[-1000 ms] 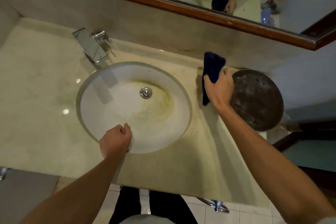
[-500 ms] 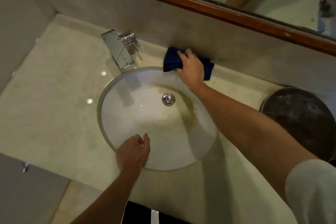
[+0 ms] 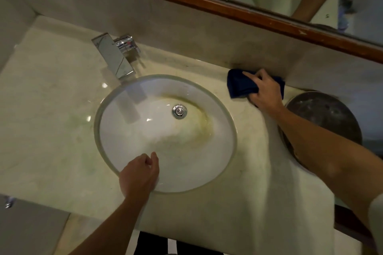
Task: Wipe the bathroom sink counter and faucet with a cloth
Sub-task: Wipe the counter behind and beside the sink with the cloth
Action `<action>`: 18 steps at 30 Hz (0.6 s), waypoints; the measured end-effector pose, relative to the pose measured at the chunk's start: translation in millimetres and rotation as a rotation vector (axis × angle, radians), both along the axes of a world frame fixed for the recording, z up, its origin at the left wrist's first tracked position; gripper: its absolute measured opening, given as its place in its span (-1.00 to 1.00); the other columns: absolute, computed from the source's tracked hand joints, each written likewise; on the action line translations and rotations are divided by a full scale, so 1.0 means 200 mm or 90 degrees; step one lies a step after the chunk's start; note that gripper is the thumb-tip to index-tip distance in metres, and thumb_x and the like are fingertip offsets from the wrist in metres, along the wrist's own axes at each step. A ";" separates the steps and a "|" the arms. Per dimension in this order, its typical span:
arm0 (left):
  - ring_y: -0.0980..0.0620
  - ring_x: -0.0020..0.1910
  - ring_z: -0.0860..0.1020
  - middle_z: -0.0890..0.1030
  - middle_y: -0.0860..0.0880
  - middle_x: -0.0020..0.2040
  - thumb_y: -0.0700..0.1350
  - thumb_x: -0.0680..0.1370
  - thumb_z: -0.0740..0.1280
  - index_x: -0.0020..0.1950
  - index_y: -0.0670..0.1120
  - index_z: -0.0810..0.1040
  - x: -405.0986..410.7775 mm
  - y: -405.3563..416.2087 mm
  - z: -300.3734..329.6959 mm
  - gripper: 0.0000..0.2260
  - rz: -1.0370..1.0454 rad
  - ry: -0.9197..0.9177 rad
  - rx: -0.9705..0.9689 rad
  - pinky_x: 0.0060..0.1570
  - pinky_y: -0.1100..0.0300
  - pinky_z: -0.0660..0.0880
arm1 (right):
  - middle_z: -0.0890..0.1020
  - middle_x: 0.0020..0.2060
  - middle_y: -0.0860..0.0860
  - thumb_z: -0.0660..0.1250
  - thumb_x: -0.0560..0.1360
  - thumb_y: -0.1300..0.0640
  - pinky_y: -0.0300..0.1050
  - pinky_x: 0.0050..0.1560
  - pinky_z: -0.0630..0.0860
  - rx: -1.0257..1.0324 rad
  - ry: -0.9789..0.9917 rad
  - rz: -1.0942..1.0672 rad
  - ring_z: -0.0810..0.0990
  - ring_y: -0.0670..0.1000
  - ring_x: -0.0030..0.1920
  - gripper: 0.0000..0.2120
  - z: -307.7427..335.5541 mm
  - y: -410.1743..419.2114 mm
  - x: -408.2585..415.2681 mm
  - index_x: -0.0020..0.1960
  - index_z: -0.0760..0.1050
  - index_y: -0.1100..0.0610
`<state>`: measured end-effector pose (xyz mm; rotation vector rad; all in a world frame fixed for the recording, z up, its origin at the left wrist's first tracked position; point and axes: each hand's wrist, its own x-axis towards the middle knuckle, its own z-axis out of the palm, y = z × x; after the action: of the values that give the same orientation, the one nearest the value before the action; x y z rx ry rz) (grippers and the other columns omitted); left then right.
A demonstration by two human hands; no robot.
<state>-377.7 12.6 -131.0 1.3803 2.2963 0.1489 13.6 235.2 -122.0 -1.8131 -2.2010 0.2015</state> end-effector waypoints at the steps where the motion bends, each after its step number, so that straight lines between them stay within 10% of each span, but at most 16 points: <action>1: 0.10 -0.43 0.50 0.49 0.12 -0.46 0.24 0.62 0.13 -0.37 0.03 0.44 0.00 0.00 0.00 -0.55 -0.006 0.001 -0.001 -0.29 0.19 0.51 | 0.50 0.02 0.13 0.27 0.39 0.08 -0.01 -0.21 0.50 0.003 0.005 -0.028 0.55 0.18 -0.08 -0.38 -0.01 0.00 -0.02 0.47 0.48 0.03; 18: -0.11 -0.44 0.49 0.48 -0.02 -0.48 0.15 0.60 0.12 -0.41 -0.10 0.42 -0.02 -0.01 0.02 -0.52 -0.045 -0.033 0.024 -0.26 0.10 0.48 | 0.52 -0.03 0.08 0.31 0.36 0.09 -0.16 -0.29 0.36 -0.035 -0.002 -0.029 0.55 0.09 -0.11 -0.37 0.00 -0.98 -0.27 0.44 0.52 0.07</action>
<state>-380.9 10.0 -126.6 1.4569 2.2101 0.2042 -40.1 38.5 -122.0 -1.8907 -2.1746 0.2516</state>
